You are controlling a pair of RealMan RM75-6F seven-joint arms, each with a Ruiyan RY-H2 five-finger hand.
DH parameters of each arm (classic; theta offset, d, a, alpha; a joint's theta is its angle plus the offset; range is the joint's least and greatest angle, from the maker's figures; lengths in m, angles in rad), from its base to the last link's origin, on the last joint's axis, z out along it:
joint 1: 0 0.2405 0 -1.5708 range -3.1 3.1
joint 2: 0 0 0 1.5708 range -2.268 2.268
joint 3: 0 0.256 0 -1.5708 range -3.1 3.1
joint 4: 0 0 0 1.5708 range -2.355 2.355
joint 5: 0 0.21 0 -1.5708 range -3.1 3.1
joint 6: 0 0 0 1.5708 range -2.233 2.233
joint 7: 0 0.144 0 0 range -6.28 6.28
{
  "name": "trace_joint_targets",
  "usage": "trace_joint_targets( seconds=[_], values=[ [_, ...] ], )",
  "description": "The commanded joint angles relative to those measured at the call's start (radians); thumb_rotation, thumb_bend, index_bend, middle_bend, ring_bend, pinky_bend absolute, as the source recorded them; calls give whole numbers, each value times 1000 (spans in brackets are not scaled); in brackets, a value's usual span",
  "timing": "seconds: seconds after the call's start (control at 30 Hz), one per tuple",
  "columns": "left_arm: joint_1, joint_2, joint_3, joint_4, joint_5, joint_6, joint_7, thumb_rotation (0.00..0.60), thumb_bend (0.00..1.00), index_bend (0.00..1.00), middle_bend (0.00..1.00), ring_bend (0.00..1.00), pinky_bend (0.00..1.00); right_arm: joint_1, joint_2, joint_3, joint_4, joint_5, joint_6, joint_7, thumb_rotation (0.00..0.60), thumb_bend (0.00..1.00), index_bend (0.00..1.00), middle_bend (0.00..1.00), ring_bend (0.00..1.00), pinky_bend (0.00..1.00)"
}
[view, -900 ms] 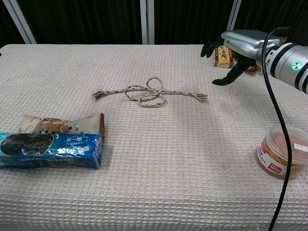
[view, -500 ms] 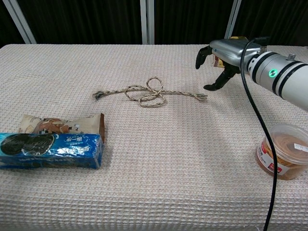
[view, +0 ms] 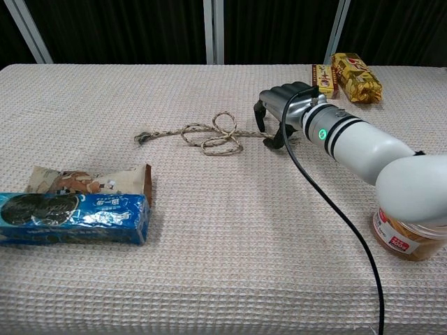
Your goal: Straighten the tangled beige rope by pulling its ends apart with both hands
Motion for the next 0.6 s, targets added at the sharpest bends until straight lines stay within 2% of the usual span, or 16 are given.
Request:
trace_joint_targets(
  seconds=[0.03, 0.27, 0.6],
  values=[
    [2, 0, 1, 8, -3, 1, -7, 600, 123, 276, 221, 172, 187, 14, -25, 7, 42, -7, -19, 23, 600, 322, 508, 298, 117, 160],
    [1, -4, 2, 16, -2, 1, -11, 600, 124, 275, 222, 172, 187, 17, -36, 12, 78, -25, -30, 58, 600, 361, 542, 315, 117, 160],
    [-4, -6, 0, 14, -9, -11, -6, 600, 123, 275, 221, 172, 187, 2, -18, 17, 64, -44, -21, 83, 600, 363, 542, 318, 117, 159]
  ],
)
